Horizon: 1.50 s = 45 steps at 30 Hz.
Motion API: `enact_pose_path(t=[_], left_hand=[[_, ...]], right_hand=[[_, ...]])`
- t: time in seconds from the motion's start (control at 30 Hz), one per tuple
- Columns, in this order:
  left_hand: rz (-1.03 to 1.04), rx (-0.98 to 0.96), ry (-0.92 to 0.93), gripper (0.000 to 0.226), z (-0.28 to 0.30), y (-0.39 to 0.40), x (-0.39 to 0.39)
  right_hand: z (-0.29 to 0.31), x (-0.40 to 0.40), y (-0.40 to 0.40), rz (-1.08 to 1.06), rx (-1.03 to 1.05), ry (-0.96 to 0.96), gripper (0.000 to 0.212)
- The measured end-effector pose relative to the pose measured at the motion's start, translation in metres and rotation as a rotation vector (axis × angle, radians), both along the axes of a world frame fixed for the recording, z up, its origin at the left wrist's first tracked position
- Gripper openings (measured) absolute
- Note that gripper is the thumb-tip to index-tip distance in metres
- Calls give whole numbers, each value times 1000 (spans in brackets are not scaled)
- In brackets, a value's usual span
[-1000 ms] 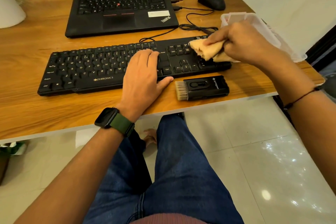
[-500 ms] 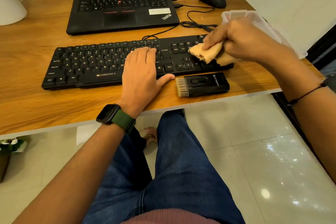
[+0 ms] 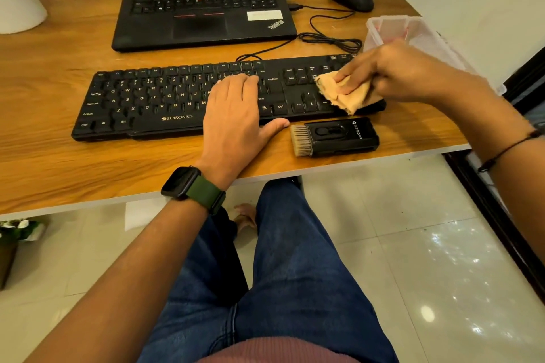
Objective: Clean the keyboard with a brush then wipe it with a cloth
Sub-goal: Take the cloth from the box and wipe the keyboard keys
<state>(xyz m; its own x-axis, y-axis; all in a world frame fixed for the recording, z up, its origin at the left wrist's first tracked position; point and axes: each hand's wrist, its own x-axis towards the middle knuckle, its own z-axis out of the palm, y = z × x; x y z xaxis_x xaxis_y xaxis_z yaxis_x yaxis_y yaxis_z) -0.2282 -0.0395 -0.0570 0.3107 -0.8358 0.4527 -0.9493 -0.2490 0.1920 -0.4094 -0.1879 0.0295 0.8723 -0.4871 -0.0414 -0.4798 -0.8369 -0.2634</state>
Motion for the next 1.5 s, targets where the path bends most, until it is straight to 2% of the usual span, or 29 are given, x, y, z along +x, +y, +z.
enact_pose_path(t=[0.17,0.23,0.3,0.57,0.7,0.77,0.87,0.93,1.17,1.2,1.3,1.4,1.5], left_hand=[[-2,15,3,82,1,0,1],[-1,17,-8,82,1,0,1],[0,16,-4,81,1,0,1],[6,-1,11,81,1,1,-1],[2,5,15,78,1,1,0],[6,3,10,77,0,1,1],[10,-8,5,78,0,1,0],[14,-6,11,79,0,1,0],[3,-16,16,77,0,1,1],[2,-19,18,77,0,1,0],[7,-28,13,78,0,2,0],[14,-25,4,78,1,2,-1],[25,-24,-3,77,1,2,-1]], right_hand=[[9,15,8,-51,3,-196,35],[6,29,12,38,-22,-157,34],[-1,32,12,106,-27,-41,33],[7,-6,-6,-66,-94,101,30],[20,19,-8,-132,-138,-76,30],[19,40,-1,-78,-112,-135,31],[5,66,13,125,-145,-32,38],[-3,71,14,188,-216,31,38],[12,37,-16,4,-222,233,32],[15,37,-19,-43,-211,205,32],[21,57,-21,-157,-199,-36,32],[14,93,-14,-22,-263,-84,37],[-1,112,-13,134,-322,46,39]])
